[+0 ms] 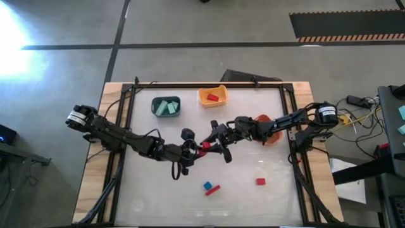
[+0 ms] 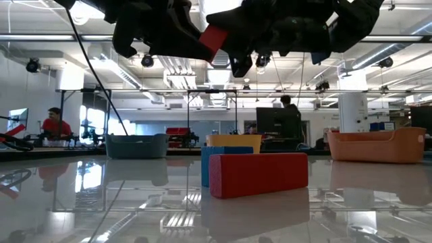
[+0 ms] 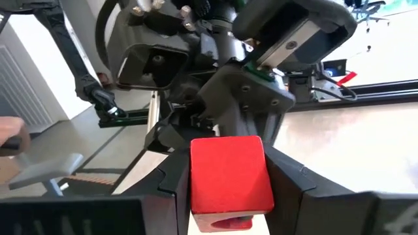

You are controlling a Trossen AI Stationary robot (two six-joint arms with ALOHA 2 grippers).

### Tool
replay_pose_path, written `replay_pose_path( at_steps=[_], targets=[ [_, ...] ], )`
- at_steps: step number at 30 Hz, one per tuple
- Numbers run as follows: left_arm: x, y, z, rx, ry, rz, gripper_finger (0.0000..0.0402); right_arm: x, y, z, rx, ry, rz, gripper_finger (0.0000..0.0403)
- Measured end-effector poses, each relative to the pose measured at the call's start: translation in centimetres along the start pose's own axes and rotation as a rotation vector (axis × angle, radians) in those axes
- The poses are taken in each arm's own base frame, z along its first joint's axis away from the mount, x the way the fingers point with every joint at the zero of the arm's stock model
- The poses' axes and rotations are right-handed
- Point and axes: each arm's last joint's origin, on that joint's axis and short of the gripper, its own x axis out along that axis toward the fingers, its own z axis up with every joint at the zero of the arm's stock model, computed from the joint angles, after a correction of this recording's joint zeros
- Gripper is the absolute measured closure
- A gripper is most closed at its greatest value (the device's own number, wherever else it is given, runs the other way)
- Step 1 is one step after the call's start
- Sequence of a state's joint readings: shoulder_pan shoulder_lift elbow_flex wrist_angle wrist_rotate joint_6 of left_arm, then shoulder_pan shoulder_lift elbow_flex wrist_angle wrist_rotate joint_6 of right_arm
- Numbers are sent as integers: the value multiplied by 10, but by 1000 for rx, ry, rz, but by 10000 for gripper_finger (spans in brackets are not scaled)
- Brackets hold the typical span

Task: Sort & place blocks by color
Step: Put the orange block into the yellow bin

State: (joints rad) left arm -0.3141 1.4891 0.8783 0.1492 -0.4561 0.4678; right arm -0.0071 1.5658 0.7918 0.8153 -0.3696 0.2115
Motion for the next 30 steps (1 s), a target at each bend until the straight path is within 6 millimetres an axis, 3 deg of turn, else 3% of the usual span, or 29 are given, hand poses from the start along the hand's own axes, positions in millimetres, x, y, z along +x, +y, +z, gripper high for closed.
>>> replay_pose_path(
  at_steps=[7, 11, 18, 23, 30],
  targets=[
    [-1, 0, 0, -43, 7, 12, 232, -5, -6, -2, 36, 67, -29, 283],
    [-12, 6, -2, -31, 30, 13, 200, -12, -13, -7, 97, 172, -91, 283],
    [-44, 20, -10, -103, -18, 37, 187, -20, -20, -4, 46, 407, -454, 283],
    [-60, 20, -28, -168, -116, 80, 187, -21, -32, 16, -81, 544, -691, 283],
    [-78, 19, -54, -250, -242, 176, 187, -28, -70, 61, -177, 511, -788, 283]
  ],
)
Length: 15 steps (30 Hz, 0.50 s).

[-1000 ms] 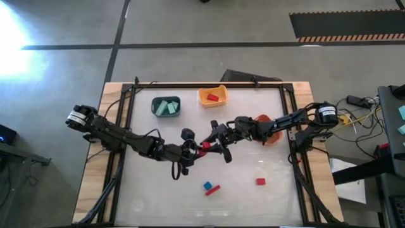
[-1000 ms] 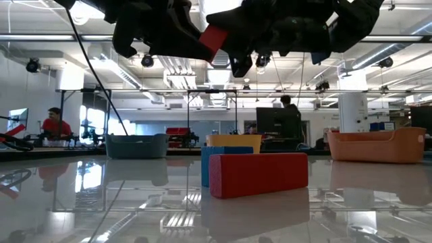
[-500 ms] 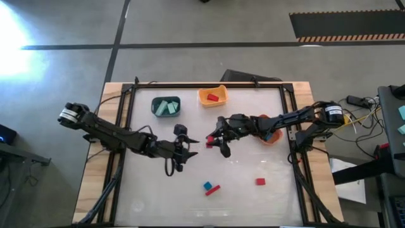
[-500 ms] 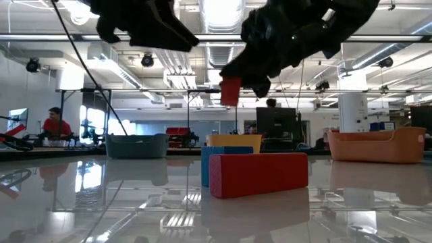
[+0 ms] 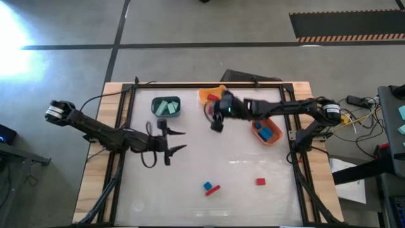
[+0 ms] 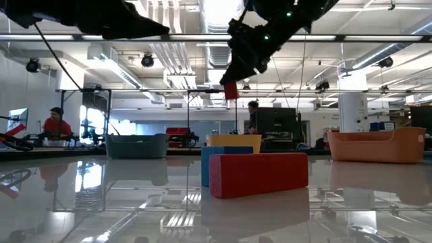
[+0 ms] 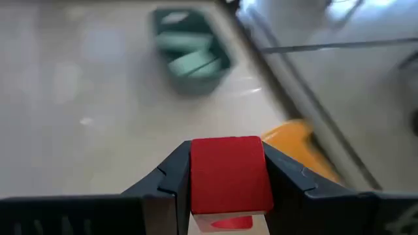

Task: Sort & place blocks by color
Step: Put the orange block into the yellow bin

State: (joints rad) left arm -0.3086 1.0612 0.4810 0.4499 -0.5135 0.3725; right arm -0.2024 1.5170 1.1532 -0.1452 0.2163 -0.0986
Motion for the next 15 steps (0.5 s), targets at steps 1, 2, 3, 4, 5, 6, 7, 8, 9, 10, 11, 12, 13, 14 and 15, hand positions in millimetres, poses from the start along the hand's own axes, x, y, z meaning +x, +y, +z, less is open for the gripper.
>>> replay_pose_path(
  at_steps=[1, 2, 3, 4, 5, 6, 7, 8, 9, 10, 11, 12, 13, 14, 15],
  targets=[
    [-2, 2, -1, -11, -14, 15, 187, 1, -11, 5, 14, -12, -24, 283],
    [-4, 3, -1, -16, -19, 29, 187, 4, -22, 9, 37, -16, -53, 283],
    [-6, 4, -3, -18, -20, 35, 187, 9, -33, 11, 70, -22, -83, 283],
    [-8, 4, -5, -19, -20, 38, 187, 14, -44, 13, 110, -40, -115, 283],
    [-10, 5, -6, -23, -25, 41, 187, 20, -55, 13, 138, -54, -142, 283],
    [-11, 6, -6, -29, -34, 48, 187, 27, -65, 10, 157, -56, -166, 283],
    [-13, 7, -5, -34, -37, 62, 187, 34, -73, 7, 171, -59, -187, 283],
    [-14, 8, -6, -36, -38, 68, 187, 43, -82, 4, 188, -55, -206, 283],
    [-14, 8, -6, -36, -36, 71, 187, 52, -89, -2, 203, -36, -221, 283],
    [-15, 8, -6, -38, -35, 73, 187, 63, -94, -10, 212, -2, -230, 283],
    [-15, 9, -6, -40, -34, 75, 187, 73, -100, -17, 222, 26, -240, 283],
    [-15, 9, -6, -40, -34, 77, 187, 82, -104, -23, 239, 51, -247, 283],
    [-15, 9, -6, -41, -34, 81, 187, 90, -108, -29, 255, 74, -251, 283],
    [-15, 9, -7, -41, -33, 84, 187, 96, -110, -33, 272, 92, -248, 283],
    [-15, 9, -7, -37, -26, 87, 187, 102, -112, -36, 284, 101, -244, 283]
  ],
)
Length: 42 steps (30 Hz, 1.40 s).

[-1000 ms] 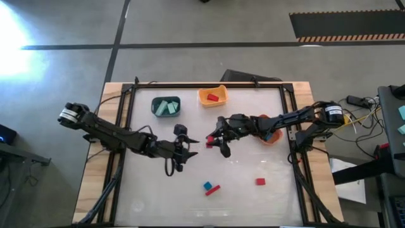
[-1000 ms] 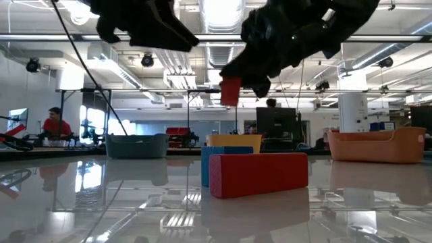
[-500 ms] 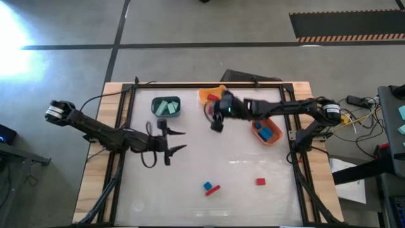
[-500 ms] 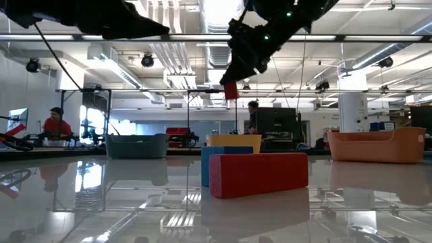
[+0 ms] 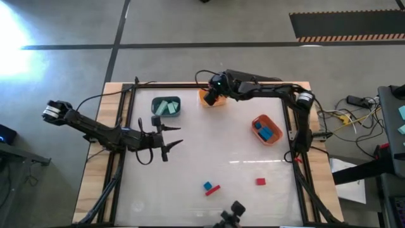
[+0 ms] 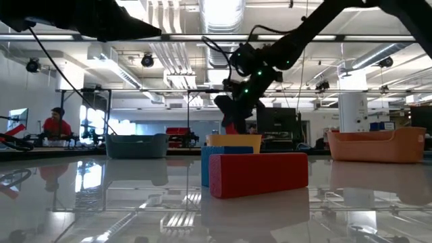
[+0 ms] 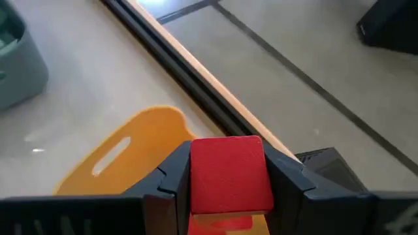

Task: Sort & place blocks by color
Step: Put the orange block into the yellow bin, then put the blue block into the orange bin

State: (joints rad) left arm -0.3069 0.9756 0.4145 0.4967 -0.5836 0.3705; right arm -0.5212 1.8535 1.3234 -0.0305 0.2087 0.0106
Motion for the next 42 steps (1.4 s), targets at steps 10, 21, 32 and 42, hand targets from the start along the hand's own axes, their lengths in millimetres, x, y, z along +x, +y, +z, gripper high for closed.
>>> replay_pose_path(
  at_steps=[10, 21, 32, 42],
  targets=[
    [1, -1, -2, 7, 8, -1, 187, 13, 1, 2, 32, 73, -14, 204],
    [1, -1, -3, 15, 16, -1, 187, -49, 8, 23, 105, 109, 14, 196],
    [1, -2, -4, -7, 22, -2, 187, -146, 100, 24, -22, 138, 389, 231],
    [2, -3, -5, -86, 28, -4, 187, -221, 213, -38, -355, 209, 578, 254]
  ],
)
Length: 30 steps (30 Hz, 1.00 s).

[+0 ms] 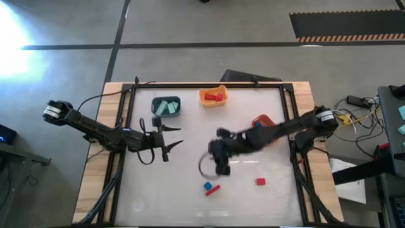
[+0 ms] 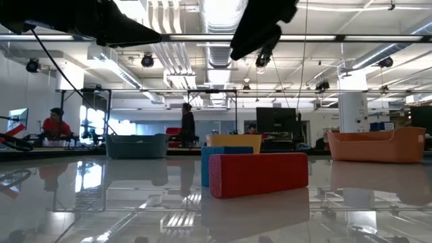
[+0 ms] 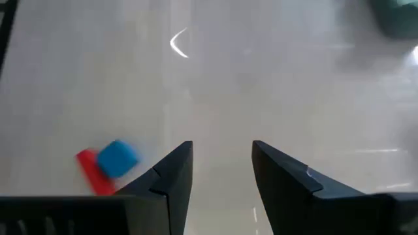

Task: Sort & place blocks by color
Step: Put the blue block into the orange bin

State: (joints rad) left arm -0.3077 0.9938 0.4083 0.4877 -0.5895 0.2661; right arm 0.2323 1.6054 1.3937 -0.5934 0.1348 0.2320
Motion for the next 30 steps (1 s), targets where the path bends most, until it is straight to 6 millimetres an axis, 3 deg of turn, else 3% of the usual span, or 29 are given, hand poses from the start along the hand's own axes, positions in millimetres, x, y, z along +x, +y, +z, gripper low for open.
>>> replay_pose_path(
  at_steps=[4, 9, 19, 30],
  targets=[
    [1, -2, -2, 9, 12, -4, 187, 4, 30, -6, 1, 5, 1, 249],
    [2, -3, -4, 20, 18, -5, 187, 8, 47, -2, -3, 4, 22, 220],
    [2, -2, -3, 46, 14, -5, 187, 32, 58, -1, -194, 71, 38, 165],
    [2, -2, -3, 48, 14, -5, 187, 77, 67, -16, -254, 159, 123, 177]
  ],
)
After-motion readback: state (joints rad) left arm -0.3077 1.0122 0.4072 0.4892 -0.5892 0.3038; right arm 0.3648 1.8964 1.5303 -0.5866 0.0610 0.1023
